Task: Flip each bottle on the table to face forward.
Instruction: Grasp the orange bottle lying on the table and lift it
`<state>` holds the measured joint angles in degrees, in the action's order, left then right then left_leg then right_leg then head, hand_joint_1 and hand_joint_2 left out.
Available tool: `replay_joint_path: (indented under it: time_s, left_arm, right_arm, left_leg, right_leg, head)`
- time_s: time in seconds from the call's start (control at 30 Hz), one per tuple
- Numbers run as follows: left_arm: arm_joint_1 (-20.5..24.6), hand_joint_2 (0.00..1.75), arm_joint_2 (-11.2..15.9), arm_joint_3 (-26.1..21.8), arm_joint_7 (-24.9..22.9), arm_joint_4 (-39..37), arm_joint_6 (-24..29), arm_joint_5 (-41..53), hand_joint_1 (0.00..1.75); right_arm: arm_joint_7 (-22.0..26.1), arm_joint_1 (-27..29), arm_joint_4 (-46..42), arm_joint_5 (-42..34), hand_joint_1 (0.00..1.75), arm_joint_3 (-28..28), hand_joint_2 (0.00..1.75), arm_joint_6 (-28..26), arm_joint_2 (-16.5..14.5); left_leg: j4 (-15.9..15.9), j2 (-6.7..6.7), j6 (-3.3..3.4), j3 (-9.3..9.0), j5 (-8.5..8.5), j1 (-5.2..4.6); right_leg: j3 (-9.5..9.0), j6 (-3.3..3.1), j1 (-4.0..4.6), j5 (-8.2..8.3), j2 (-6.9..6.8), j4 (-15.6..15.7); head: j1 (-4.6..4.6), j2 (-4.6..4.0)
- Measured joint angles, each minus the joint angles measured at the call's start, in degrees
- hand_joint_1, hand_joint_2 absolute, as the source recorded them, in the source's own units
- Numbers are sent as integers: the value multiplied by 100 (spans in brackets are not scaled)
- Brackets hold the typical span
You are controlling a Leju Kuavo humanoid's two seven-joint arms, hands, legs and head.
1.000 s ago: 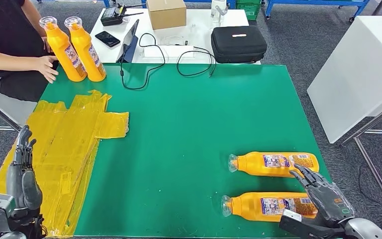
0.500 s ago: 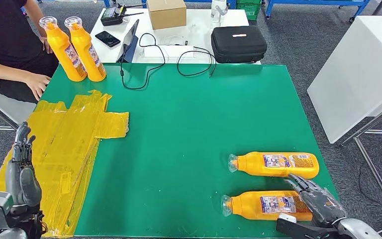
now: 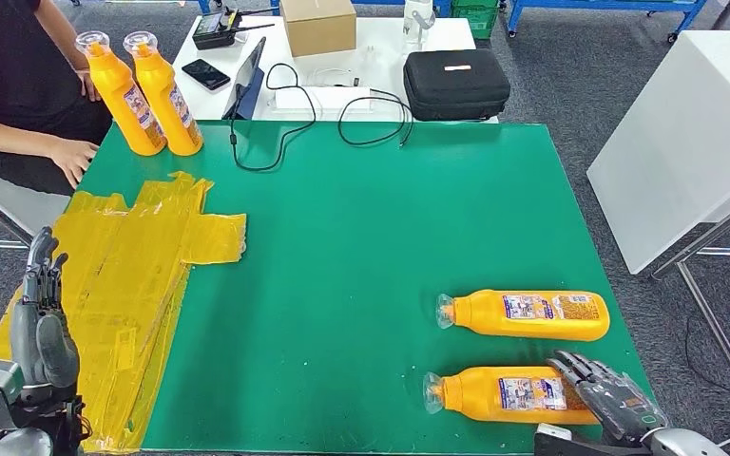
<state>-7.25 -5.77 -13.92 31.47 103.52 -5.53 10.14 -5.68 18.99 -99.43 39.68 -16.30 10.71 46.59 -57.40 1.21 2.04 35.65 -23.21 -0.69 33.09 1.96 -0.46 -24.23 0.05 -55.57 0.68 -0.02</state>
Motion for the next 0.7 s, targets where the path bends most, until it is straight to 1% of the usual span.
replay_joint_path:
  time_s: [0.1, 0.23, 0.3, 0.37, 0.47, 0.53, 0.6, 0.67, 0.7]
  left_arm:
    - [9, 0, 1, 1, 0, -9, 0, -4, 0]
    - [93, 0, 21, 4, -1, -100, -4, -45, 0]
    - [117, 0, 27, 4, -10, -137, -9, -57, 0]
    - [118, 0, 29, 5, -39, -154, -35, -95, 0]
    - [76, 0, 31, 23, -81, -160, -100, -161, 0]
    - [27, 87, 31, 49, -110, -160, -171, -242, 0]
    - [-52, 175, 31, 74, -148, -160, -361, -476, 0]
    - [-142, 175, 29, 104, -211, -160, -683, -821, 0]
    - [-172, 175, 28, 133, -254, -162, -873, -1014, 0]
  right_arm:
    - [-7, 17, -2, -31, 175, -12, 175, -7, 27]
    - [-110, 95, -11, -344, 175, -141, 175, -95, 325]
    - [-121, 90, -10, -450, 175, -185, 175, -174, 378]
    - [-66, 73, -2, -496, 175, -207, 175, -352, 336]
    - [98, 45, 31, -476, 175, -225, 175, -663, 124]
    - [275, 25, 44, -501, 175, -217, 175, -841, -62]
    - [696, -48, 47, -632, 175, -149, 175, -1058, -348]
    - [1263, -211, 42, -905, 175, -21, 175, -1097, -747]
    - [1533, -301, 26, -1118, 175, 63, 175, -980, -952]
  left_leg:
    - [0, 0, 0, 0, 0, 0]
    - [0, 0, 0, -2, 0, 0]
    - [0, 0, 0, -2, 0, 0]
    - [0, -2, 0, -2, -1, 1]
    - [1, -4, -1, -3, -2, 1]
    - [1, -4, -2, -2, -2, 2]
    - [2, -6, -2, -1, -1, 5]
    - [2, -16, -3, -2, -1, 6]
    - [2, -21, -3, -3, -1, 6]
  right_leg:
    - [0, 0, 0, 0, 0, 0]
    - [-2, 0, 0, 0, 0, 0]
    - [-3, 0, 0, 0, 0, 0]
    - [-4, 0, 1, 0, 1, 0]
    - [-3, 0, 1, 1, 2, 0]
    - [-3, 0, 2, 1, 1, 0]
    - [-4, -1, 5, 1, 2, -1]
    - [0, -2, 6, 1, 9, -1]
    - [3, -2, 6, 2, 12, -1]
  head:
    - [0, 0]
    - [0, 0]
    - [1, 0]
    - [1, 0]
    - [0, 0]
    - [0, 0]
    - [2, 0]
    - [-1, 0]
    - [-3, 0]
